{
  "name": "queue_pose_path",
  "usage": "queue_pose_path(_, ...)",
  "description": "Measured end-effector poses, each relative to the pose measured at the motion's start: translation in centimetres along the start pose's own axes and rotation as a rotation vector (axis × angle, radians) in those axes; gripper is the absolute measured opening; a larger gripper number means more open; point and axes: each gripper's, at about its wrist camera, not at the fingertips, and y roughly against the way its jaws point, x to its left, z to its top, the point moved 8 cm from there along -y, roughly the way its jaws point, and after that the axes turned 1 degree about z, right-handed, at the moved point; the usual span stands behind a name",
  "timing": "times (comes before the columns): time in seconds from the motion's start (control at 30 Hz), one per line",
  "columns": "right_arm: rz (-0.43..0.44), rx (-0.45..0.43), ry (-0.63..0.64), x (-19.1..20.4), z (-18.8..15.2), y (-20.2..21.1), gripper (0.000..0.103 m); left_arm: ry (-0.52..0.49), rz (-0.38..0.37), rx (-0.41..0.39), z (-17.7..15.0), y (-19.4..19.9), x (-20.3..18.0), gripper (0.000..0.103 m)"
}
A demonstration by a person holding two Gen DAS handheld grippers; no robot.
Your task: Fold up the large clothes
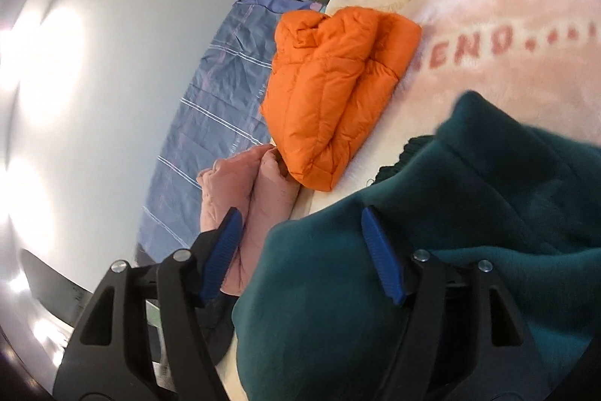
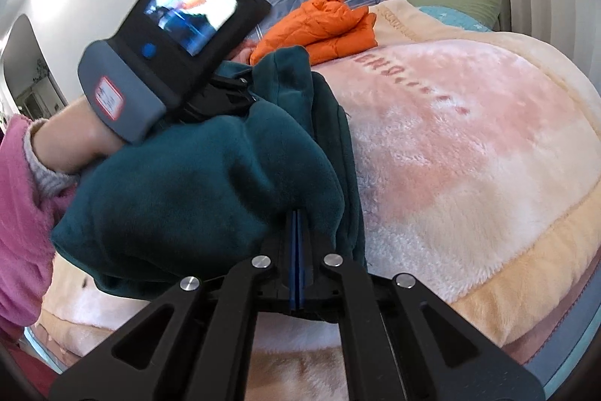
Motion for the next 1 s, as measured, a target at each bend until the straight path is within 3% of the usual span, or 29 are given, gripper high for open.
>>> queue_pose_path(0.03, -0.008, 0.015, -0.001, -0.2, 0.0, -0.4, 0.000, -0.005, 0.008, -0.011, 0.0, 0.0, -0.7, 0.054)
queue_pose_path(0.1, 0.000, 0.023, -0.005, -0.4, 0.1, -0.6, 0.000, 0.005, -0.020, -0.002, 0.0, -0.5, -1.1, 0.051)
queue_pose_path(0.47, 0.064, 0.021, -0.039, -0.3, 0.1, 0.2, 0.000, 0.154, -0.202, -0.008, -0.9, -0.1, 1.4, 0.052)
queue_pose_path(0.53, 0.064, 0.025, -0.041, -0.2, 0.1, 0.4, 0.000, 0.184, -0.225, -0.023, -0.9, 0.5, 2.3, 0.057)
queue_pose_path(0.6, 0.058, 0.024, -0.041, -0.2, 0.0, 0.5, 0.000, 0.274, -0.303, -0.078, -0.6, 2.3, 4.3, 0.070)
queue_pose_path(0.63, 0.058, 0.025, -0.044, -0.3, 0.0, 0.6, 0.000, 0.312, -0.340, -0.100, -0.5, 3.0, 4.9, 0.071)
queue_pose_path(0.7, 0.066, 0.027, -0.051, -0.3, 0.0, 0.7, 0.000, 0.447, -0.550, -0.150, -0.3, 5.4, 6.4, 0.072)
queue_pose_path(0.77, 0.090, 0.022, -0.066, -0.2, 0.3, 1.1, 0.000, 0.491, -0.731, -0.150, -0.7, 6.5, 6.0, 0.076)
queue_pose_path(0.8, 0.108, 0.018, -0.076, -0.2, 0.5, 1.4, 0.001, 0.469, -0.762, -0.120, -1.1, 6.2, 4.9, 0.077)
queue_pose_path(0.87, 0.174, -0.006, -0.117, -0.3, 1.6, 2.7, 0.002, 0.370, -0.721, -0.022, -2.6, 4.3, 1.7, 0.077)
queue_pose_path(0.93, 0.202, -0.069, -0.159, -1.2, 4.2, 4.3, 0.004, 0.387, -0.725, -0.028, -3.0, 4.0, 1.6, 0.077)
queue_pose_path(1.0, 0.162, -0.106, -0.146, -2.0, 6.8, 4.8, 0.006, 0.410, -0.748, -0.044, -2.9, 4.3, 2.1, 0.077)
